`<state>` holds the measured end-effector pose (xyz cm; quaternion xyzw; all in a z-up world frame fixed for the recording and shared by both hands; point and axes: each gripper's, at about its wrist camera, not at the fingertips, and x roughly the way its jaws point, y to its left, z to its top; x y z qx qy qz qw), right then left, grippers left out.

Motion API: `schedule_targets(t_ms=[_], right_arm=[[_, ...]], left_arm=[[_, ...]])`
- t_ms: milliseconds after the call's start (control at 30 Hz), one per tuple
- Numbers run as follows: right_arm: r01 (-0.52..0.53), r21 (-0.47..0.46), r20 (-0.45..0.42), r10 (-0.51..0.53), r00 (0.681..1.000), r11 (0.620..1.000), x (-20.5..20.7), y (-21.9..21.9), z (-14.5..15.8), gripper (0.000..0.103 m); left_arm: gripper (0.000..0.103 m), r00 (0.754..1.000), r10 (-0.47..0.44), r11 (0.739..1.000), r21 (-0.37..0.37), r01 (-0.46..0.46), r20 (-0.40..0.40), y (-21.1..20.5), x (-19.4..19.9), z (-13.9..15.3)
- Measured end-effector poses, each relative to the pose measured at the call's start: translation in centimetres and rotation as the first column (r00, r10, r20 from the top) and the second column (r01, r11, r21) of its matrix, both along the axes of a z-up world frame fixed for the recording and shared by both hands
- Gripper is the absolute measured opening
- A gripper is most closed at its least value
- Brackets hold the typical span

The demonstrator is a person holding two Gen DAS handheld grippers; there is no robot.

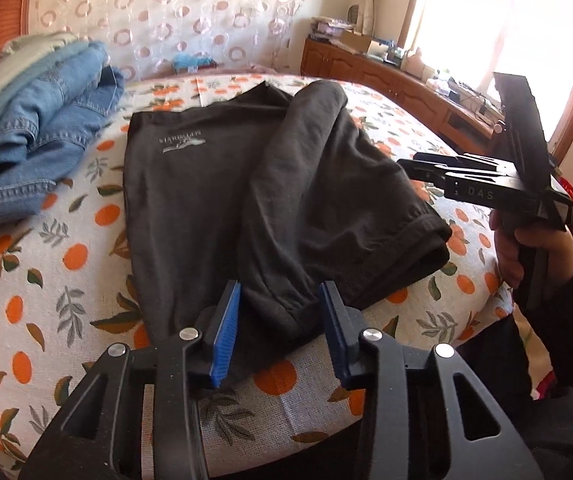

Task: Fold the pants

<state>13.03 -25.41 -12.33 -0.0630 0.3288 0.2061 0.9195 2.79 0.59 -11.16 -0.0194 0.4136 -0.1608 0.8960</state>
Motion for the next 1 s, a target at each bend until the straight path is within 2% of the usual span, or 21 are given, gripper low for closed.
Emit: schedule_targets(t_ms=[33,100,200,333,433,667,833,933,1000], right_arm=[[0.001,0.005,-0.004,-0.001,1.0,1.0,0.4,-0.3,-0.2,0.053],[0.005,0.014,-0.011,-0.005,1.0,1.0,0.8,-0.7,-0.4,0.053],[0.009,0.022,-0.021,-0.009,1.0,1.0,1.1,-0.8,-0.4,0.053],[0.013,0.023,-0.025,-0.013,1.0,1.0,1.2,-0.9,-0.4,0.053],[0.014,0.023,-0.027,-0.014,1.0,1.0,1.2,-0.8,-0.4,0.053],[0.016,0.023,-0.029,-0.015,0.999,1.0,1.2,-1.0,-0.3,0.053],[0.013,0.022,-0.03,-0.013,0.999,1.0,1.2,-1.0,-0.3,0.053],[0.014,0.022,-0.03,-0.014,0.999,1.0,1.2,-1.0,-0.3,0.053],[0.014,0.022,-0.029,-0.013,0.999,1.0,1.2,-1.1,-0.4,0.053]], left_arm=[[0.032,1.0,-0.007,1.0,-0.006,0.007,0.001,0.0,-0.1,0.0],[0.01,1.0,-0.015,1.0,-0.017,0.015,0.004,0.0,-0.2,0.2],[0.007,0.999,-0.002,1.0,-0.023,0.003,0.037,0.4,-0.5,1.3],[0.007,0.993,0.039,0.998,-0.049,-0.034,0.112,2.2,-1.4,4.2],[0.007,0.989,0.067,0.997,-0.038,-0.063,0.133,3.5,-1.7,5.4],[0.007,0.996,0.081,0.997,-0.012,-0.08,0.049,4.4,-1.4,3.3],[0.015,0.994,0.104,0.995,-0.016,-0.103,0.032,4.8,-1.1,2.8],[0.029,0.993,0.111,0.994,-0.017,-0.11,0.049,5.1,-0.6,3.3],[0.044,0.992,0.112,0.994,-0.017,-0.111,0.064,5.2,0.1,3.8]])
